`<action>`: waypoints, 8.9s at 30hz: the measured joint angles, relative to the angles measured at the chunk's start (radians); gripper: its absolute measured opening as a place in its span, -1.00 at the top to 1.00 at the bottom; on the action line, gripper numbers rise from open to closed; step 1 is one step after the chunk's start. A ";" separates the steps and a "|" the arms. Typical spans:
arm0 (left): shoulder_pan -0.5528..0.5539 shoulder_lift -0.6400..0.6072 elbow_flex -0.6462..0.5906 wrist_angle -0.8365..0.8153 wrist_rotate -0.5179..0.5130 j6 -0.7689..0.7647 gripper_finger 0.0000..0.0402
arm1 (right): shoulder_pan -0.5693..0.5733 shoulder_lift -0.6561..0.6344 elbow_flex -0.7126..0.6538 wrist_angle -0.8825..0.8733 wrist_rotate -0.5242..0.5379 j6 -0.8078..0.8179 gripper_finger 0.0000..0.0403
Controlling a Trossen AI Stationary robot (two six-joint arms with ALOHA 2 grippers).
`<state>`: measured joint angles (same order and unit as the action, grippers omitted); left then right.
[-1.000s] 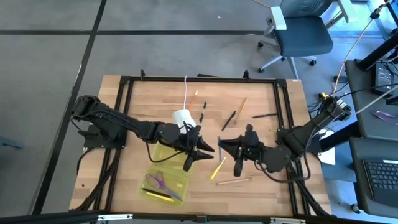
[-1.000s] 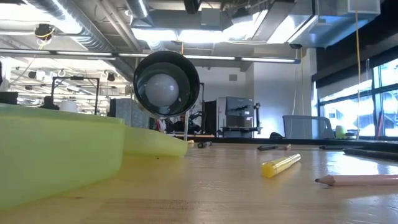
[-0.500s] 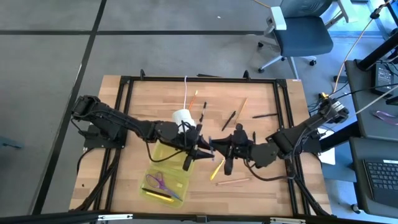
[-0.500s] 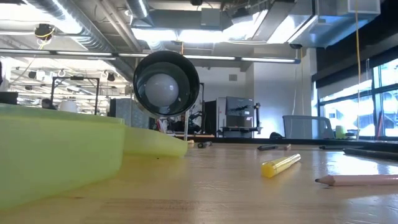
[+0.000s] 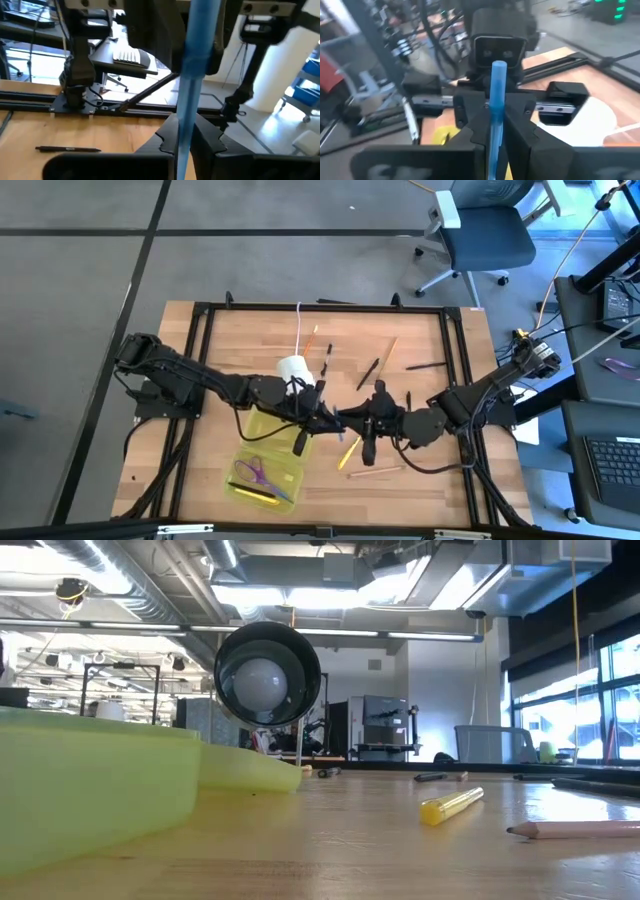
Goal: Pick & place school supplies into a supply box
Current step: Put the blue pen into the supply box, then put the yellow pen into the supply box
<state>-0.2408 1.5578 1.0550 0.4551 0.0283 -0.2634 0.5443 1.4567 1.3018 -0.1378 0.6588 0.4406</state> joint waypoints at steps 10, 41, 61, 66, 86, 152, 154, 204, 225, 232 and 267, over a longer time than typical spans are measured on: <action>-0.006 -0.033 0.002 -0.258 0.043 -0.029 0.93 | 0.003 0.001 0.000 -0.234 -0.309 0.210 0.22; -0.239 0.086 0.053 -1.214 0.195 -0.231 0.93 | 0.008 0.001 0.000 -0.789 -0.467 0.368 0.00; -0.244 0.324 0.218 -1.372 0.299 -0.083 0.93 | 0.009 0.278 0.000 -0.935 -0.616 0.363 0.00; -0.242 0.325 0.218 -1.376 0.300 -0.081 0.90 | 0.009 0.323 0.000 -0.902 -0.578 0.288 0.00; -0.248 0.325 0.218 -1.371 0.354 -0.091 0.75 | -0.113 0.439 0.000 -0.611 -0.516 -0.218 0.00; -0.326 -0.320 0.043 -0.995 -0.446 -0.353 0.76 | -0.135 0.462 -0.003 -0.476 -0.617 -0.183 0.80; -0.330 -0.355 -0.039 -0.834 -0.463 -0.303 0.76 | -0.135 0.443 -0.003 -0.453 -0.588 -0.160 0.81; -0.221 -0.370 -0.477 0.338 -0.314 0.135 0.32 | -0.168 0.266 0.001 0.396 -0.334 -0.212 0.77; -0.197 -0.370 -0.477 0.334 -0.328 0.110 0.47 | -0.193 0.266 0.001 0.401 -0.340 -0.156 0.77; -0.162 -0.370 -0.476 0.334 -0.320 0.083 0.68 | -0.195 0.266 0.001 0.399 -0.336 -0.158 0.77; -0.221 -0.370 -0.170 -0.739 -0.143 -0.122 0.86 | -0.195 0.154 0.000 -0.394 -0.512 0.309 0.25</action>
<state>-0.4618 1.1873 0.8852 -0.2835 -0.1145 -0.3854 0.3496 1.6107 1.3022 -0.5321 0.1467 0.7492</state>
